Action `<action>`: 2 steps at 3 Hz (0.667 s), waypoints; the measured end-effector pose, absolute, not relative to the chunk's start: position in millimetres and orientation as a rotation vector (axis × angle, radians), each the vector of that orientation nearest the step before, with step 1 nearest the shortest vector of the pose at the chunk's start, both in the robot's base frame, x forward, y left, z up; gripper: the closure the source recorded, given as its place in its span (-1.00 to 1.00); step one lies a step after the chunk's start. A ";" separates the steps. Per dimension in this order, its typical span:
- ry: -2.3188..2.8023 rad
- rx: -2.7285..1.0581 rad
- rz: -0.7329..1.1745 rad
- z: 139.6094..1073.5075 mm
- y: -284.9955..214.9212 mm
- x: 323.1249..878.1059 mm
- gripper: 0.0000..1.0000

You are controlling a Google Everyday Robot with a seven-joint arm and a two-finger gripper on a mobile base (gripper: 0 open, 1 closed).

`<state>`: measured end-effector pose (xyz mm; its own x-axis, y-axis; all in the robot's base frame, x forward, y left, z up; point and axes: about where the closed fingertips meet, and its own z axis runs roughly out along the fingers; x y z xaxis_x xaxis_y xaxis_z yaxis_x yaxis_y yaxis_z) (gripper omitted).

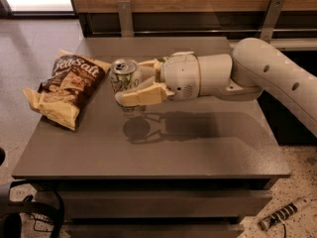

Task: Move 7up can near brown chip bag

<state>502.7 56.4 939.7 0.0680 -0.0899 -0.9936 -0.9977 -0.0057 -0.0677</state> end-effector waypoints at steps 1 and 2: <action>1.221 -1.303 1.103 923.3 94.9 492.1 1.00; 1.215 -1.298 1.088 914.0 120.0 485.0 1.00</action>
Offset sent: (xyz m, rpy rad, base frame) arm -0.0192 0.0791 -0.0337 0.0100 -0.0264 -0.0366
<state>485.0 120.0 914.0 0.0868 -0.0865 -0.9925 -0.9960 0.0153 -0.0885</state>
